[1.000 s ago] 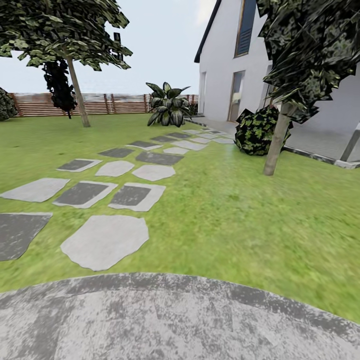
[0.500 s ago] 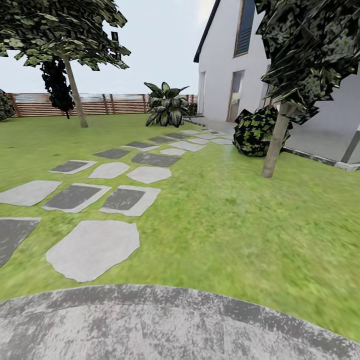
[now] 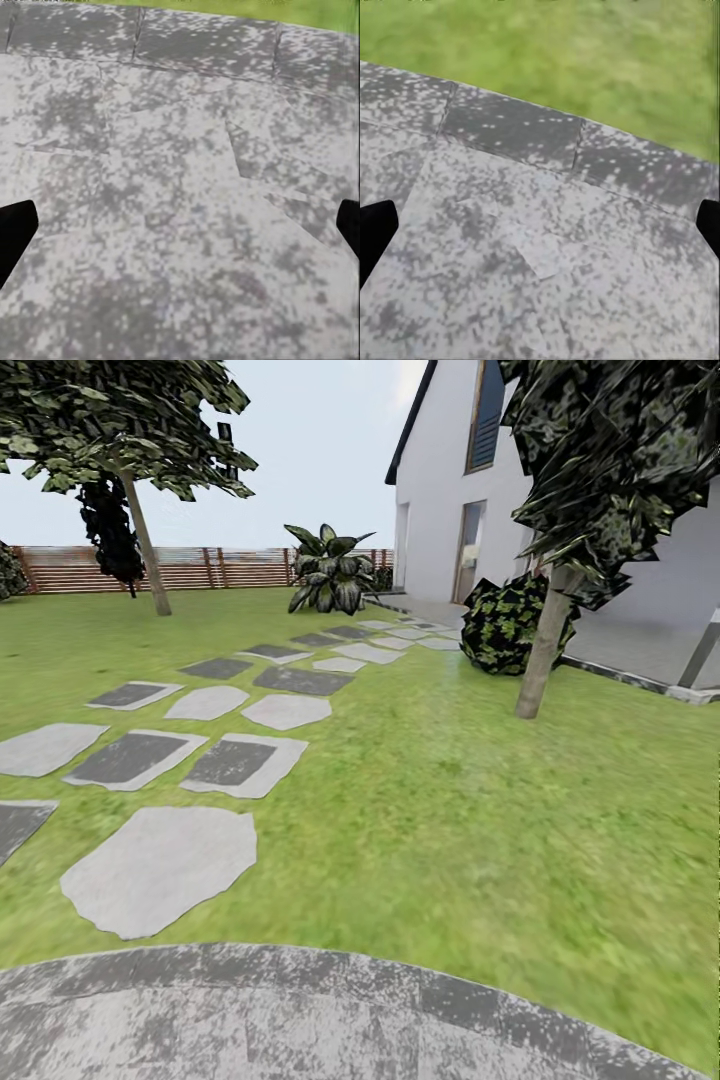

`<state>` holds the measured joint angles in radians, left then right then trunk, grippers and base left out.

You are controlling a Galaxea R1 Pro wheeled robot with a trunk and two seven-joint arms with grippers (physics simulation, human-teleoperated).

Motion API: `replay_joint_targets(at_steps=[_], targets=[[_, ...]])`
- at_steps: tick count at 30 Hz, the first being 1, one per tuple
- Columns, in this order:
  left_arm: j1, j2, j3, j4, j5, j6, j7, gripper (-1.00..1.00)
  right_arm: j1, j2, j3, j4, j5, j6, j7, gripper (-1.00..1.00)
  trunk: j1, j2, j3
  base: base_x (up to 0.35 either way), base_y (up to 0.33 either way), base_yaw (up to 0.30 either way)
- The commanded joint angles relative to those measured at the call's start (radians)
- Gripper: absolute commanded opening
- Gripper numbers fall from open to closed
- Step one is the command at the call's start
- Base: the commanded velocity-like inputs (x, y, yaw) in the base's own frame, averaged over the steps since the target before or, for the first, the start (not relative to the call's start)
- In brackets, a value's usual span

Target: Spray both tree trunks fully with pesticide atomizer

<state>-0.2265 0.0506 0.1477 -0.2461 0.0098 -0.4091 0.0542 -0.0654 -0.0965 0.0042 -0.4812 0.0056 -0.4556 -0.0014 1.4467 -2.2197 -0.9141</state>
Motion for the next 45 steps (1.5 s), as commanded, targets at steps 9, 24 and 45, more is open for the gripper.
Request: replay_joint_targets(at_steps=[9, 24, 45], targets=[[-0.001, 0.000, 0.001, 0.001, 0.002, -0.004, 0.003, 1.00, -0.001, 0.000, 0.000, 0.001, 0.001, -0.003, 0.000, 1.00, 0.000, 0.000, -0.001, 0.104, -0.264, 0.000], [-0.001, 0.000, -0.002, -0.001, 0.003, -0.006, 0.003, 1.00, -0.001, 0.000, 0.000, 0.001, 0.001, -0.003, 0.000, 1.00, 0.000, 0.000, -0.001, 0.144, -0.267, 0.000], [-0.001, -0.005, -0.002, -0.002, -0.004, -0.005, 0.003, 1.00, -0.001, 0.000, 0.000, 0.001, 0.001, -0.003, 0.000, 1.00, 0.000, 0.000, -0.001, 0.001, -0.276, 0.000]])
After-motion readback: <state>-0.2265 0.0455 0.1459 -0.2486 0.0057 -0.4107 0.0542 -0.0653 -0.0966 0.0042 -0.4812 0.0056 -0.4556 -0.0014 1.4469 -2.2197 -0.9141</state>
